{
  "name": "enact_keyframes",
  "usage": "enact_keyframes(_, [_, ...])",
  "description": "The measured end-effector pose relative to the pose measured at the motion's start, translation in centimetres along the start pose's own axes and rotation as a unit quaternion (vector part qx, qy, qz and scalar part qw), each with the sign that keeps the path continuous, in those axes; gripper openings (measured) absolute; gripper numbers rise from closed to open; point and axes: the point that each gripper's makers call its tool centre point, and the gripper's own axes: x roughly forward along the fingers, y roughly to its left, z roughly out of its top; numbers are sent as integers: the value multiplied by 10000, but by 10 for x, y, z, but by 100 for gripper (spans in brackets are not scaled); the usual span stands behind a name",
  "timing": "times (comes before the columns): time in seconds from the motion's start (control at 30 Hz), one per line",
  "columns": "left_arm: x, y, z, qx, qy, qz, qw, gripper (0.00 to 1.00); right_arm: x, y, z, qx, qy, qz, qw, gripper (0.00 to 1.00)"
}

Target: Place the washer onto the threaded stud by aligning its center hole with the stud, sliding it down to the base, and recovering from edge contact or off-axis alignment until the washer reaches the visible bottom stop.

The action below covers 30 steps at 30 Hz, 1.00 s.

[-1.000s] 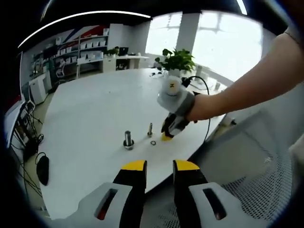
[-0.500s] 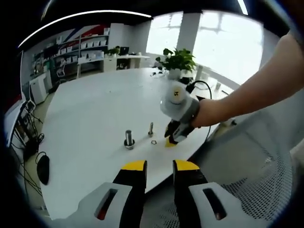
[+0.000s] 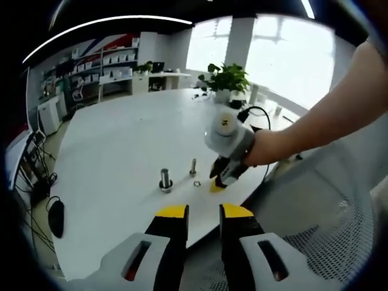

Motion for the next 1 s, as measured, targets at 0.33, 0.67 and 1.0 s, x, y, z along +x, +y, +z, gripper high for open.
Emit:
enact_keyframes(0.33, [1, 0, -2, 17, 68, 2, 10000, 18, 8, -6, 13, 747, -253, 59, 9969, 28])
enact_keyframes(0.67, [0, 1, -1, 2, 42, 28, 10000, 17, 17, -2, 19, 638, -231, 96, 9976, 26])
enact_keyframes(1.0, [0, 2, 0, 1, 25, 44, 10000, 17, 18, -6, 26, 210, -158, -34, 9996, 23])
